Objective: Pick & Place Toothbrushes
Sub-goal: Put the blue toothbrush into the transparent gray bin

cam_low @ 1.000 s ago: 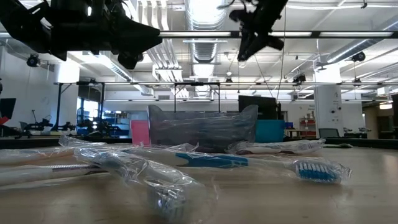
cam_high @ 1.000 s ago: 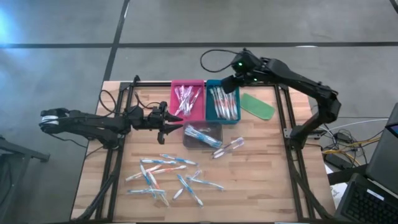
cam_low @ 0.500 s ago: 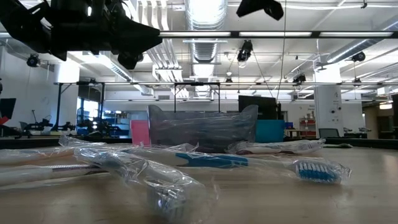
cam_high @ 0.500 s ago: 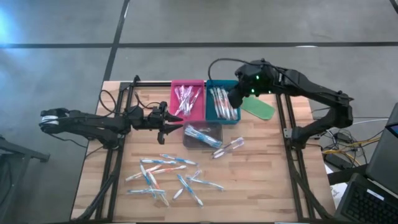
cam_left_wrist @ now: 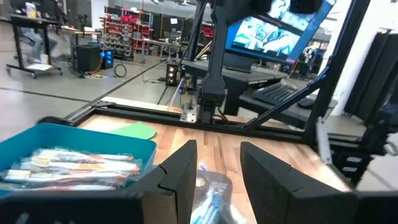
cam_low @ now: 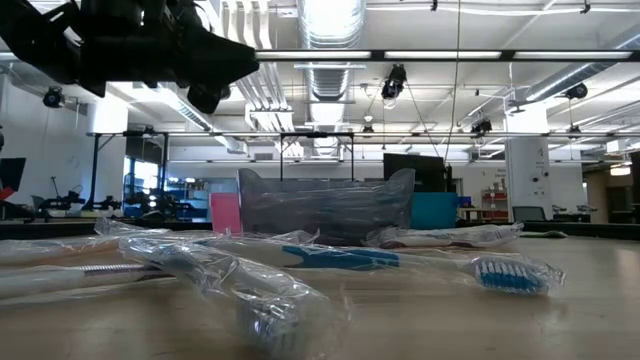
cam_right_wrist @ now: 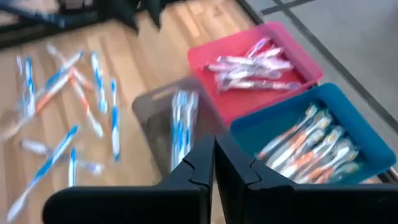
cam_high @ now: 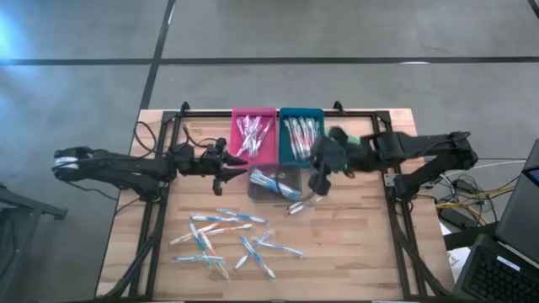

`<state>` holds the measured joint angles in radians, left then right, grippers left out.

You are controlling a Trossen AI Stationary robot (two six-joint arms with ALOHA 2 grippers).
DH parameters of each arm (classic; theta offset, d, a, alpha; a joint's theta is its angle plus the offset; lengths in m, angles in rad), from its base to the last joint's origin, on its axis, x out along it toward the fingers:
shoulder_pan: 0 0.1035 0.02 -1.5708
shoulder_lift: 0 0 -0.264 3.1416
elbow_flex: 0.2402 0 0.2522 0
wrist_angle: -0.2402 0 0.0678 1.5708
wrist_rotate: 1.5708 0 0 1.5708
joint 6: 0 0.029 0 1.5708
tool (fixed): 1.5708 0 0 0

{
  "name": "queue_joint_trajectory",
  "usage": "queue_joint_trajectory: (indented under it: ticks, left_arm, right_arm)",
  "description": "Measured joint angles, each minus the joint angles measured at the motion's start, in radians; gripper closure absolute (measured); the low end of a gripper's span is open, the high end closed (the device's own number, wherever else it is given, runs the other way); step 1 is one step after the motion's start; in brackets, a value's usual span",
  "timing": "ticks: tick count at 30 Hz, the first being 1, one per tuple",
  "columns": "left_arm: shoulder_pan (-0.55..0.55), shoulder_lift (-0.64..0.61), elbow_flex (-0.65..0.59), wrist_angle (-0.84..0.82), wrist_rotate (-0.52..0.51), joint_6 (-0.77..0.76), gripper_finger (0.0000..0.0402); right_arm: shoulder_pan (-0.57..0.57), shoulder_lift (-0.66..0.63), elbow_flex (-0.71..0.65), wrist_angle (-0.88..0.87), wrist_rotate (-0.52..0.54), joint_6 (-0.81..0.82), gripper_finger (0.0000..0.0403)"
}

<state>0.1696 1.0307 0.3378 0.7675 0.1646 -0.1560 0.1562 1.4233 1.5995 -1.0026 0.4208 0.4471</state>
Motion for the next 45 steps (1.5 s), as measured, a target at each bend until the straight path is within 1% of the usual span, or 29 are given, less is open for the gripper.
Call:
queue_joint_trajectory:
  ticks: [3, 5, 9, 11, 13, 14, 16, 21, 26, 28, 30, 33, 36, 38, 42, 45]
  left_arm:
    - [0.0, -0.03, 0.0, -0.031, 0.044, -0.038, 0.0273]
    - [0.0, -0.059, 0.0, -0.068, 0.1, -0.055, 0.0273]
    - [0.0, -0.127, 0.0, -0.189, 0.271, -0.078, 0.0273]
    - [-0.002, -0.155, 0.0, -0.251, 0.359, -0.067, 0.0274]
    - [-0.01, -0.178, 0.0, -0.316, 0.414, -0.031, 0.0275]
    - [-0.016, -0.185, 0.0, -0.342, 0.425, -0.01, 0.0275]
    - [-0.03, -0.197, 0.0, -0.382, 0.425, 0.039, 0.0275]
    - [-0.065, -0.192, 0.0, -0.404, 0.401, 0.176, 0.0276]
    - [-0.113, -0.165, 0.0, -0.403, 0.227, 0.188, 0.0276]
    - [-0.121, -0.156, 0.0, -0.401, 0.202, 0.197, 0.0275]
    - [-0.121, -0.153, 0.0, -0.386, 0.2, 0.2, 0.0275]
    - [-0.121, -0.158, 0.001, -0.377, 0.2, 0.191, 0.0275]
    - [-0.121, -0.158, 0.001, -0.381, 0.201, 0.173, 0.0276]
    - [-0.126, -0.155, 0.001, -0.387, 0.209, 0.188, 0.0275]
    - [-0.154, -0.154, 0.002, -0.486, 0.215, 0.226, 0.0276]
    - [-0.193, -0.151, 0.002, -0.564, 0.202, 0.211, 0.0275]
  right_arm:
    - [0.067, 0.008, -0.004, -0.052, 0.03, 0.033, 0.0394]
    - [0.106, 0.011, -0.011, -0.082, 0.038, 0.062, 0.0394]
    - [0.177, 0.013, -0.038, -0.1, 0.055, 0.111, 0.0394]
    - [0.207, 0.013, -0.06, -0.094, 0.056, 0.122, 0.0394]
    - [0.233, 0.013, -0.086, -0.079, 0.056, 0.123, 0.0394]
    - [0.246, 0.013, -0.102, -0.065, 0.056, 0.125, 0.0394]
    - [0.267, 0.012, -0.143, -0.006, 0.056, 0.13, 0.0394]
    - [0.306, 0.014, -0.244, 0.147, 0.054, 0.13, 0.0394]
    - [0.325, 0.014, -0.338, 0.283, 0.054, 0.128, 0.0394]
    - [0.325, 0.016, -0.387, 0.387, 0.047, 0.127, 0.0394]
    - [0.325, 0.022, -0.438, 0.493, 0.015, 0.115, 0.0394]
    - [0.332, 0.047, -0.496, 0.636, -0.029, 0.053, 0.0394]
    - [0.349, 0.07, -0.525, 0.689, -0.029, 0.012, 0.0394]
    - [0.36, 0.088, -0.53, 0.696, -0.028, 0.008, 0.0394]
    - [0.372, 0.123, -0.524, 0.693, -0.026, 0.005, 0.0394]
    - [0.372, 0.142, -0.503, 0.693, -0.025, 0.004, 0.0394]
